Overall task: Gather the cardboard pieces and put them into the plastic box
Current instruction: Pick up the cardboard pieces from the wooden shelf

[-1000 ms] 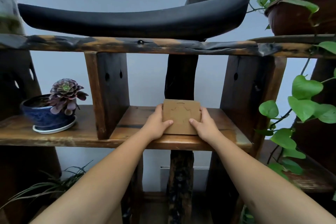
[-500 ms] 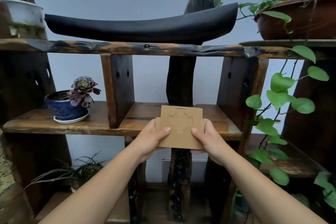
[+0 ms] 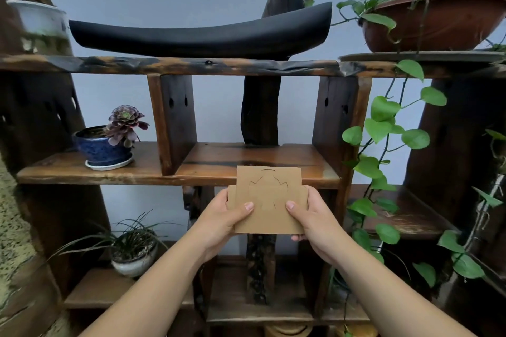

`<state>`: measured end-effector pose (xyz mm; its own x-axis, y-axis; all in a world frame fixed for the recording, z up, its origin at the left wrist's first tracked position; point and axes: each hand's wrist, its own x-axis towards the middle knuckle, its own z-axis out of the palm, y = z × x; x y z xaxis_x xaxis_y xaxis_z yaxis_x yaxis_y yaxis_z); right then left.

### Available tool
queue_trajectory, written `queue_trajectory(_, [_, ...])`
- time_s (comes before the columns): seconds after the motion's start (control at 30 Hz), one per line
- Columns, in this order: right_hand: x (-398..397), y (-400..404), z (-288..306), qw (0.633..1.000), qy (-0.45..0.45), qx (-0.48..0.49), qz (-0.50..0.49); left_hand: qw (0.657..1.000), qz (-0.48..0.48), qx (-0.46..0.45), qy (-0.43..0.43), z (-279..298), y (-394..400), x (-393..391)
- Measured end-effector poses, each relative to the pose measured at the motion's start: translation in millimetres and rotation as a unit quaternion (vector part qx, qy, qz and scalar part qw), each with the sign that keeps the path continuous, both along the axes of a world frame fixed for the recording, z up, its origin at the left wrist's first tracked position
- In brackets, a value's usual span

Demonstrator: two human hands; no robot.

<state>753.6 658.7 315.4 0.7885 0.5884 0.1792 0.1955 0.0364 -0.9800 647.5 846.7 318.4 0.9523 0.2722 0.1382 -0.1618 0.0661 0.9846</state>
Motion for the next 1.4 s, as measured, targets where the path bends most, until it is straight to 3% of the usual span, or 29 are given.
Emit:
queue_trajectory(0.2, [-15.1, -10.9, -13.8, 1.000, 0.013, -0.016, 0.008, 0.995, 0.097, 0.033, 0.018, -19.5, -14.4, -16.6])
queue_trajectory(0.53, [-35.1, -9.2, -36.0, 0.996, 0.036, -0.064, 0.045, 0.983, 0.166, 0.064, 0.053, -42.6, -32.6, -54.2])
queue_trajectory(0.93, [-105.0, 39.5, -68.5, 0.985, 0.049, -0.098, 0.134, 0.927, 0.312, 0.162, 0.133, -69.0, -18.1, -156.6])
queue_trajectory(1.23, [-185.6, 93.2, -86.0, 0.973, 0.014, -0.103, 0.208, 0.883, 0.404, 0.159, 0.177, -75.7, 0.5, -262.3])
queue_trajectory(1.4, [-253.9, 123.5, -89.9, 0.959, -0.009, -0.112, 0.259, 0.871, 0.438, 0.098, 0.200, -78.8, 4.6, -341.9])
